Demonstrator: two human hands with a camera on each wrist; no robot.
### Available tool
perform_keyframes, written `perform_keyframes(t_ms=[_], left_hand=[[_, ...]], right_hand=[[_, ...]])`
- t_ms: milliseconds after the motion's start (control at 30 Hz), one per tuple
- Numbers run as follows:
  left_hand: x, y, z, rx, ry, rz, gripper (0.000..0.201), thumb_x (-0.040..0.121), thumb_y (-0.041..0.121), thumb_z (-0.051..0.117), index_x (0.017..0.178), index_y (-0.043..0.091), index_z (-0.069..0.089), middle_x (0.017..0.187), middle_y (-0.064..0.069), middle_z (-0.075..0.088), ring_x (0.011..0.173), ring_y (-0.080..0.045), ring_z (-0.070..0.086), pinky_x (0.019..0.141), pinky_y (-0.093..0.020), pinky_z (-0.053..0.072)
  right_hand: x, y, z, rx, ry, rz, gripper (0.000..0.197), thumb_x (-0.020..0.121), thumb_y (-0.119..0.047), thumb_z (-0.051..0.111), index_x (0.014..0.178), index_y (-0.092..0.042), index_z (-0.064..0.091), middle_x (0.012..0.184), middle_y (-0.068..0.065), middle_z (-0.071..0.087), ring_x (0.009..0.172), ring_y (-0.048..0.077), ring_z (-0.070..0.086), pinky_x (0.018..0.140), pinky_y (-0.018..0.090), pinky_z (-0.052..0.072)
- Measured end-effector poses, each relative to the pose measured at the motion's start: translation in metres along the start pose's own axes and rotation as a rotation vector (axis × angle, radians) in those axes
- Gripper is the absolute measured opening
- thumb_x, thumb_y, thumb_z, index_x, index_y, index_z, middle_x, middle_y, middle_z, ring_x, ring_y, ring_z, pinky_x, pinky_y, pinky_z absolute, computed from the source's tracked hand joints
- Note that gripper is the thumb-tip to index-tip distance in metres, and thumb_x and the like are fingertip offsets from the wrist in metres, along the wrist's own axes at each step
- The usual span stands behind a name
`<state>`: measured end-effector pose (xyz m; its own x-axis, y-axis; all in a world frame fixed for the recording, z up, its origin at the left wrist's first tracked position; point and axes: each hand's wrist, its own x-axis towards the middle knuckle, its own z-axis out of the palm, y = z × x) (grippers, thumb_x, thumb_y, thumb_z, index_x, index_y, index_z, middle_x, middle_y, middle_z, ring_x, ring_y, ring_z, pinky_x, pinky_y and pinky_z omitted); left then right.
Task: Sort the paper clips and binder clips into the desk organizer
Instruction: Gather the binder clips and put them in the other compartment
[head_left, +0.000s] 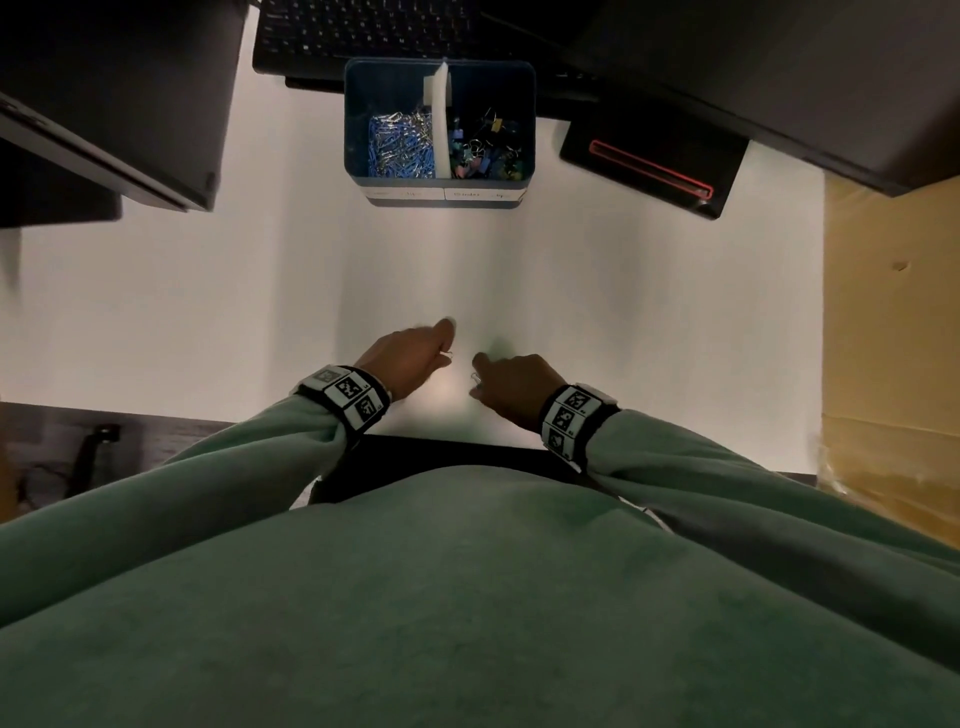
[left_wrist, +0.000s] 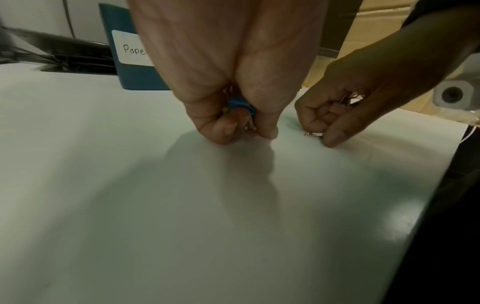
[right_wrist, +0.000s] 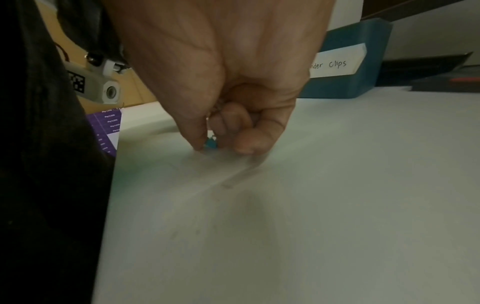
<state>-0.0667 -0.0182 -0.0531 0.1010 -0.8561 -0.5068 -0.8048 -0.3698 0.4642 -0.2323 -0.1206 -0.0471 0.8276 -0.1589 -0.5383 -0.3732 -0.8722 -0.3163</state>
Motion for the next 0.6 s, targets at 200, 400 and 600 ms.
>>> perform_keyframes(t_ms=[200, 400, 600], left_hand=[[0.002, 0.010, -0.025, -0.291, 0.107, -0.036, 0.021, 0.095, 0.024, 0.055, 0.082, 0.014, 0.042, 0.069, 0.002, 0.053, 0.060, -0.014, 0.049, 0.060, -0.018, 0.038], [0.065, 0.041, -0.125, -0.344, 0.384, -0.057, 0.016, 0.094, 0.022, 0.059, 0.088, 0.007, 0.058, 0.076, 0.000, 0.053, 0.062, -0.007, 0.049, 0.057, -0.014, 0.037], [0.126, 0.050, -0.181, -0.175, 0.498, -0.185, 0.014, 0.088, 0.010, 0.054, 0.091, 0.004, 0.066, 0.098, -0.019, 0.067, 0.093, -0.033, 0.062, 0.085, -0.037, 0.051]], right_hand=[[0.001, 0.030, -0.034, 0.497, 0.025, 0.343, 0.021, 0.092, -0.028, 0.042, 0.090, -0.009, 0.050, 0.081, 0.009, 0.059, 0.068, 0.030, 0.054, 0.062, 0.034, 0.042], [0.016, 0.062, -0.137, 1.006, 0.462, 0.376, 0.013, 0.092, -0.009, 0.051, 0.086, -0.001, 0.059, 0.065, 0.007, 0.059, 0.048, 0.017, 0.056, 0.040, 0.026, 0.045], [0.082, 0.068, -0.213, 0.574, 0.577, 0.500, 0.019, 0.090, -0.016, 0.053, 0.091, -0.010, 0.070, 0.090, 0.014, 0.072, 0.080, 0.028, 0.070, 0.067, 0.029, 0.053]])
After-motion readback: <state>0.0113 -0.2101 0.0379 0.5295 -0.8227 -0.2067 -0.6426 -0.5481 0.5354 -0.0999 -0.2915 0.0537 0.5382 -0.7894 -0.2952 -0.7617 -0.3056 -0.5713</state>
